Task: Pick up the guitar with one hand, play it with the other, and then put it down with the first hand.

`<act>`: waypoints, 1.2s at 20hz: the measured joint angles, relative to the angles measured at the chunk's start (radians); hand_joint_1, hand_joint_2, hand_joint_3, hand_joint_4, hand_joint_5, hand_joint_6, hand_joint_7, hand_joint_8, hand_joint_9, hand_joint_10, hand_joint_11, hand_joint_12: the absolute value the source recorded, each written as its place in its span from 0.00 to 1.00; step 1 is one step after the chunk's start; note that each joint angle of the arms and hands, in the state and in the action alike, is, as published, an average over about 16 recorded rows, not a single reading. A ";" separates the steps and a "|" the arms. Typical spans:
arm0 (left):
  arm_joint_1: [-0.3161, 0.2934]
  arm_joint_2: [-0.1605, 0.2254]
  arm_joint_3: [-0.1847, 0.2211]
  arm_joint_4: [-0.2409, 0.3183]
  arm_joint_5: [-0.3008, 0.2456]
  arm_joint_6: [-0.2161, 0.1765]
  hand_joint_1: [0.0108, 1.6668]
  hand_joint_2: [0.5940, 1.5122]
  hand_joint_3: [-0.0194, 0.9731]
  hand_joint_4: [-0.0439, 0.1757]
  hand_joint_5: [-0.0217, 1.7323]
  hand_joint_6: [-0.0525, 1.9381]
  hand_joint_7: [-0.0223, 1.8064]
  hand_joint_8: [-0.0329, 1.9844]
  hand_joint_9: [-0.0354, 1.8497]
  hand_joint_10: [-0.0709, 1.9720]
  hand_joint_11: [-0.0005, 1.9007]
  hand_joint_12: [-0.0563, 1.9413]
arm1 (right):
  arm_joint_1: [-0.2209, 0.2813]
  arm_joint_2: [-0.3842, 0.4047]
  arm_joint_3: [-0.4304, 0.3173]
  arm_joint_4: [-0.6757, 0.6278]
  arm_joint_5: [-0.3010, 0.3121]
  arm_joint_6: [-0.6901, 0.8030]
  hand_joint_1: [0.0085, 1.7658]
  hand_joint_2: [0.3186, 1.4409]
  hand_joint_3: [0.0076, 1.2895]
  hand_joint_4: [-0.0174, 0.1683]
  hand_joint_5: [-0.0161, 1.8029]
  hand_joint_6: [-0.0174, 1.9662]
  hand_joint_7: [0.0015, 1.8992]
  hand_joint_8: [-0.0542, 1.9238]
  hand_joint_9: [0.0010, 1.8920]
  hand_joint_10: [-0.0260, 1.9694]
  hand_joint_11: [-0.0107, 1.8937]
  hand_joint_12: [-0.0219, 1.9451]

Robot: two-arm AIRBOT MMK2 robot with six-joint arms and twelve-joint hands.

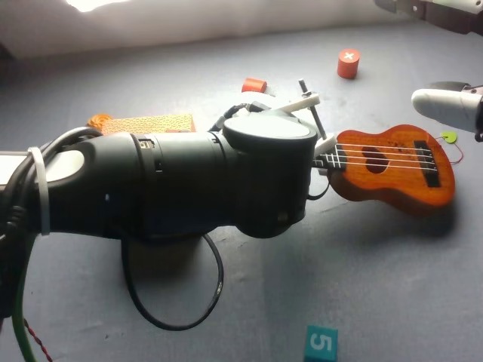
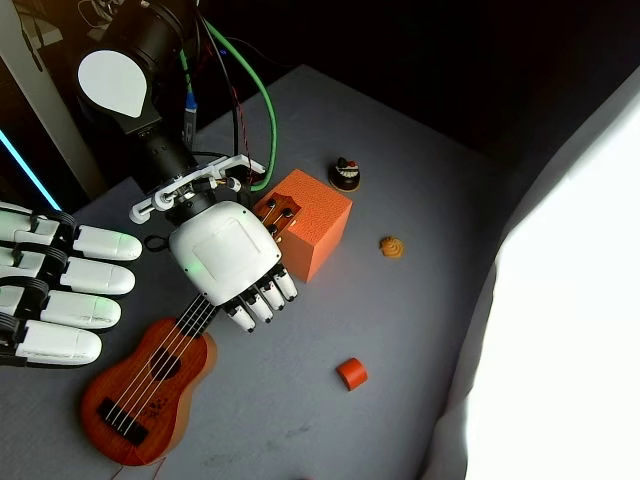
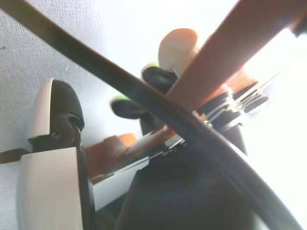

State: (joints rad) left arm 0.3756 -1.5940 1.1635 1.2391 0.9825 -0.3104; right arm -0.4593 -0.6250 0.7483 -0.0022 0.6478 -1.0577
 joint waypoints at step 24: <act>-0.088 0.113 -0.101 -0.139 -0.103 0.054 0.89 0.53 0.01 0.19 0.72 0.98 0.74 0.99 0.77 0.97 0.75 0.99 | -0.024 0.065 0.091 -0.315 -0.105 0.334 0.14 0.88 0.01 0.09 0.13 0.03 0.13 0.03 0.13 0.03 0.02 0.38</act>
State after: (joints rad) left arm 0.2878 -1.4811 1.0625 1.0998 0.8794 -0.2560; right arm -0.4829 -0.5603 0.8389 -0.3171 0.5430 -0.7236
